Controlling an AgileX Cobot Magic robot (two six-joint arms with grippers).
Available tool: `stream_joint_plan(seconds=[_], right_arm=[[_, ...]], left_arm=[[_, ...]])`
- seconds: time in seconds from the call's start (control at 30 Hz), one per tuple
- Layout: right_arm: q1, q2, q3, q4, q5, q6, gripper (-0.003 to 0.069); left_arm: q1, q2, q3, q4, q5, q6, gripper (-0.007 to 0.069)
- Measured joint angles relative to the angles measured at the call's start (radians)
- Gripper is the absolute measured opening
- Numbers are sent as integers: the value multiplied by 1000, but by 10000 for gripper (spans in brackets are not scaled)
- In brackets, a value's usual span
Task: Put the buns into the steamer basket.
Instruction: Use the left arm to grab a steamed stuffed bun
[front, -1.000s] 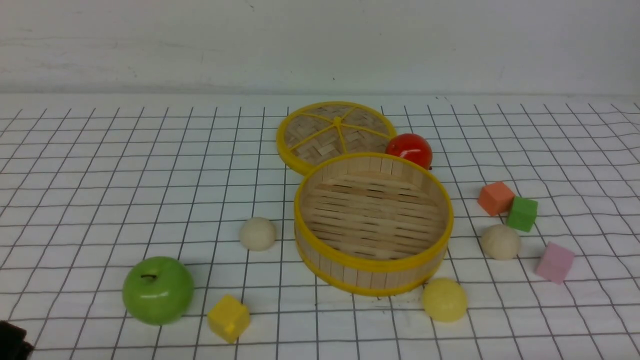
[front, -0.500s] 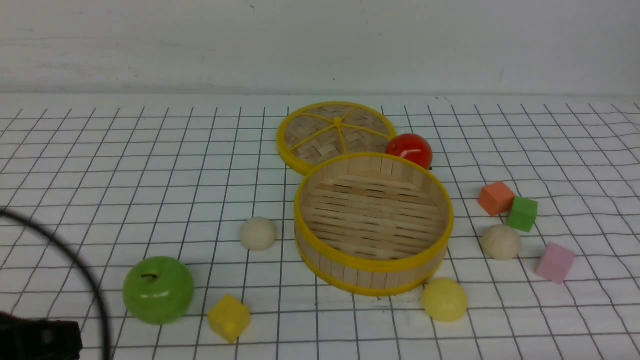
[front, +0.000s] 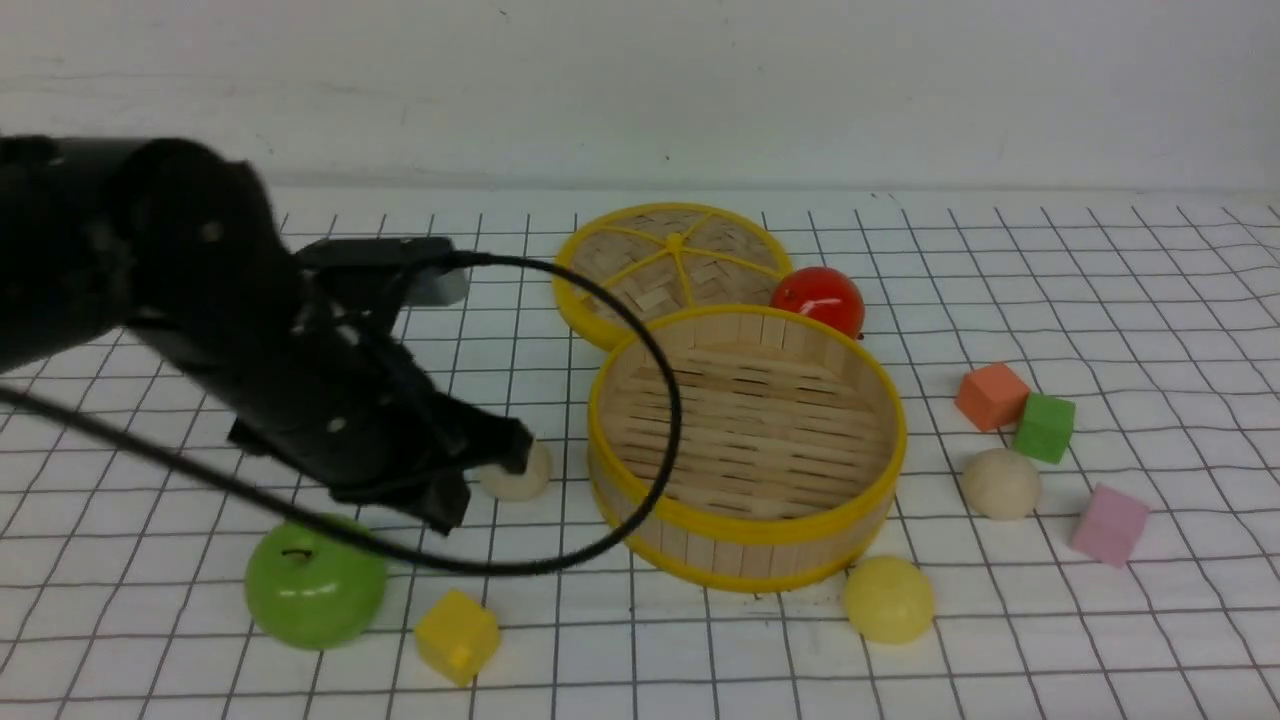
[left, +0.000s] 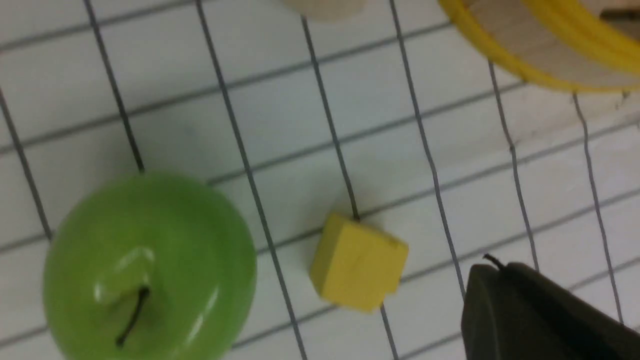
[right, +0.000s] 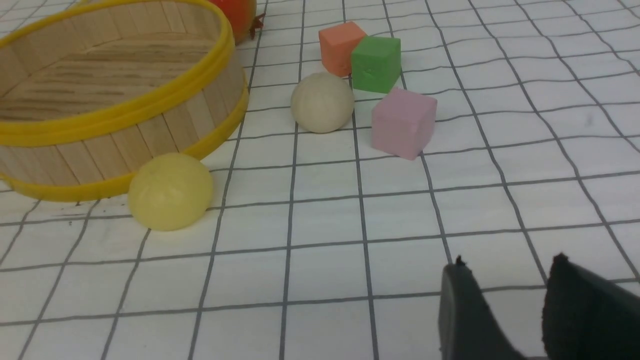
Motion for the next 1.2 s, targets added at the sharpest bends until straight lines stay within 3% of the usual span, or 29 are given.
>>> stream_joint_plan(seconds=[0.2,0.3,0.37,0.53,0.67,0.87,1.2], right_arm=[[0,0,0,0,0,0,239],[0,0,0,0,0,0,239],[0,0,0,0,0,0,239],[0,0,0,0,0,0,239],[0,0,0,0,0,0,239],[0,0,0,0,0,0,239],[0,0,0,0,0,0,239]], left_arm=[[1,171,-157,48,0,-2,-13],[1,272,-238,58,1,-1,22],[1,313,-273,68,3,-1,63],[1,390,-350,112,8,-2,253],[1,407,-360,129,-18,-2,308],[1,444,-362,158,-60,-3,295],[1,489,-364,176,-87,-22,202]])
